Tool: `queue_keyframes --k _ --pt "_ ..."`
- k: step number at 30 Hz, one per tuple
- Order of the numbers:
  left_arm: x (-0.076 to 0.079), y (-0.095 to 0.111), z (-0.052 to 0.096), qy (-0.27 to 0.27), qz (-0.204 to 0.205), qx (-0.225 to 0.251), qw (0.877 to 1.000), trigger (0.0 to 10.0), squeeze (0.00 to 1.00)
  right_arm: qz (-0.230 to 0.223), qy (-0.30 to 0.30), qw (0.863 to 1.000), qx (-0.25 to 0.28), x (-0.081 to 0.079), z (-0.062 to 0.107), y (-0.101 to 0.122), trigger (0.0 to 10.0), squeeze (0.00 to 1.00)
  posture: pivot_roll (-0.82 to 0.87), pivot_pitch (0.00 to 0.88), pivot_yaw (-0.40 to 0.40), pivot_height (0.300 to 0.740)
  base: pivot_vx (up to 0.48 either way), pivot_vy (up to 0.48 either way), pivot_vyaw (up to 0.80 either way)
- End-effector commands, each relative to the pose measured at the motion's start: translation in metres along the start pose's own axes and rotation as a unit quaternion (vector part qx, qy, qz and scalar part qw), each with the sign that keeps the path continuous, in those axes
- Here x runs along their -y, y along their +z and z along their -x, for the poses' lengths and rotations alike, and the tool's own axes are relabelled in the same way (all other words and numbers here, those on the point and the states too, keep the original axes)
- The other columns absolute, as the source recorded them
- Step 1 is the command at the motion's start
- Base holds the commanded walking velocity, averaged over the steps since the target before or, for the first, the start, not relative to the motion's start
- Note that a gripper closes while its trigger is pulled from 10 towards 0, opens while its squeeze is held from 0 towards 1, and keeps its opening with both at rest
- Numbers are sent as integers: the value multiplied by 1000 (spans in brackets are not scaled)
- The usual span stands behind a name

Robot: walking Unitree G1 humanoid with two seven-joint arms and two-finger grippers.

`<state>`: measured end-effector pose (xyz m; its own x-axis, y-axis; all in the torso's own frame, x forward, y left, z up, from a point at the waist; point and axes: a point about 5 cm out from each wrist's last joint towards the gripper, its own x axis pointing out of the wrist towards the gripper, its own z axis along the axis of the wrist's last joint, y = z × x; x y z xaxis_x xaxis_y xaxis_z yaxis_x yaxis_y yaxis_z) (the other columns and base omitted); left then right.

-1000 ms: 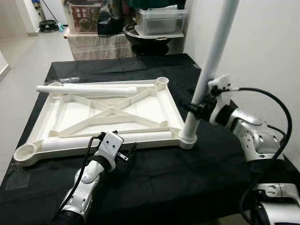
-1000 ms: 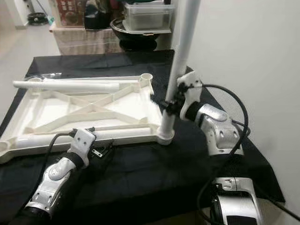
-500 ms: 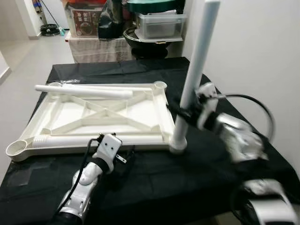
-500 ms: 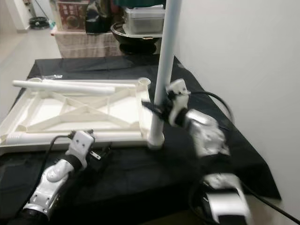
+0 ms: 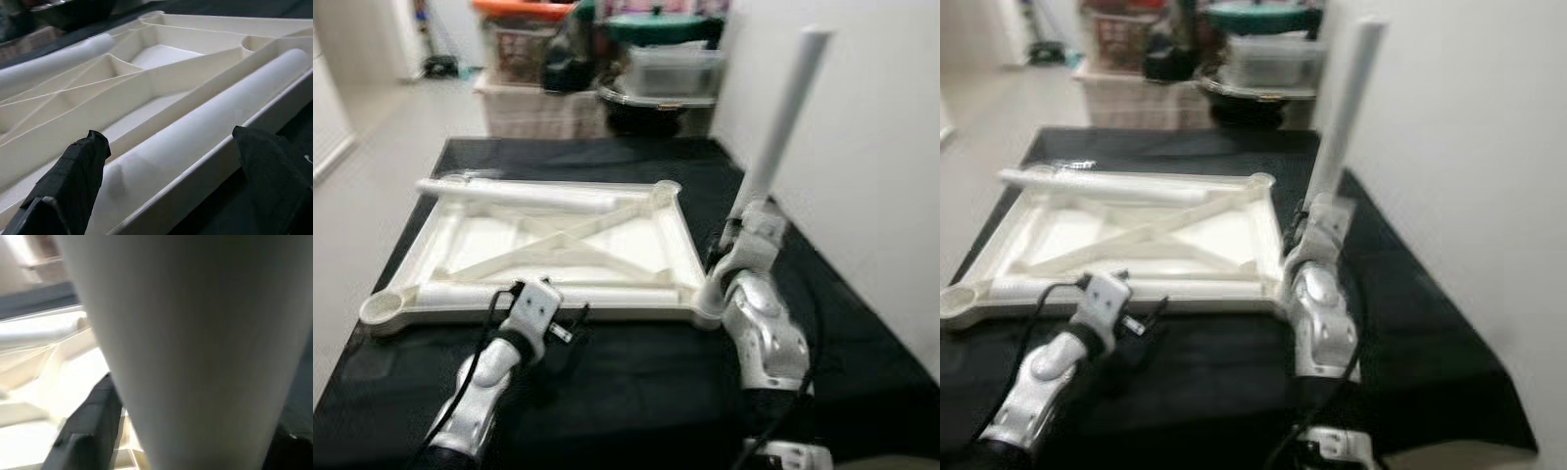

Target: Building children table

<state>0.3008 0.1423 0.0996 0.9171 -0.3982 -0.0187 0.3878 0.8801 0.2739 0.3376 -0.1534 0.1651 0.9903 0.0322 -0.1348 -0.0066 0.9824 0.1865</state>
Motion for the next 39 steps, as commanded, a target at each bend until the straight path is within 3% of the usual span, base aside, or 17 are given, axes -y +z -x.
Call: queue_keyframes --k 1,6,9,19,20,22,24,26,27,29,30,33,34,35,36,38,39 --pt "1 -2 0 -3 -3 -3 1000 10000 0 -7 155 986 55 -15 -10 34 10000 0 -11 0 -49 740 0 0 0" --pt "4 -2 -2 -5 -1 -2 1000 10000 0 47 251 964 75 -14 -12 49 10000 0 -8 0 -53 740 0 0 0" --pt "5 0 -4 -4 1 3 1000 10000 0 124 413 901 49 -7 10 61 10000 0 -7 0 -58 740 0 0 0" --pt "4 0 -3 0 1 3 1000 10000 0 157 468 870 23 -7 13 55 9569 0 5 0 -73 740 0 0 0" --pt "4 -1 -2 0 1 2 1000 10000 0 148 480 864 14 -8 12 50 0 0 13 0 -76 740 0 0 0" --pt "4 -1 -2 0 1 2 1000 10000 0 148 480 864 14 -8 12 50 0 0 13 0 -76 740 0 0 0" --pt "3 -2 1 2 0 0 1000 10000 0 132 355 926 -1 -5 -11 38 0 0 15 0 -73 740 0 0 0" --pt "3 -2 1 2 0 0 1000 10000 0 132 355 926 -1 -5 -11 38 0 0 15 0 -73 740 0 0 0" --pt "2 -3 2 3 -1 -1 1000 10000 0 110 234 966 -24 5 -27 31 0 0 11 0 -70 740 0 0 0" --pt "2 -3 2 3 -1 -1 1000 10000 0 110 234 966 -24 5 -27 31 0 0 11 0 -70 740 0 0 0" --pt "3 -3 2 3 0 -1 1000 10000 0 57 59 996 -40 27 -33 20 0 0 10 0 -68 740 0 0 0" --pt "3 -2 2 1 0 -1 1000 10000 0 26 -55 996 -60 38 -27 3 0 0 11 0 -66 740 0 0 0" --pt "4 -2 1 0 0 -1 1000 10000 0 9 -120 990 -73 38 -18 -11 1686 0 5 0 -61 740 0 0 0" --pt "4 -2 0 -1 0 -1 1000 10000 0 3 -117 990 -83 27 -10 -20 1686 0 -2 0 -58 740 0 0 0" --pt "4 -1 -2 -3 0 0 1000 10000 0 0 -87 994 -72 14 -6 -22 10000 0 -6 0 -56 740 0 0 0" --pt "4 0 -3 -4 0 1 1000 10000 0 -18 -20 998 -49 -2 -4 -18 10000 0 -6 0 -56 740 0 0 0" --pt "4 0 -4 -4 0 2 1000 10000 0 -23 -13 999 -32 0 -4 -12 10000 659 -5 0 -60 740 0 0 0"
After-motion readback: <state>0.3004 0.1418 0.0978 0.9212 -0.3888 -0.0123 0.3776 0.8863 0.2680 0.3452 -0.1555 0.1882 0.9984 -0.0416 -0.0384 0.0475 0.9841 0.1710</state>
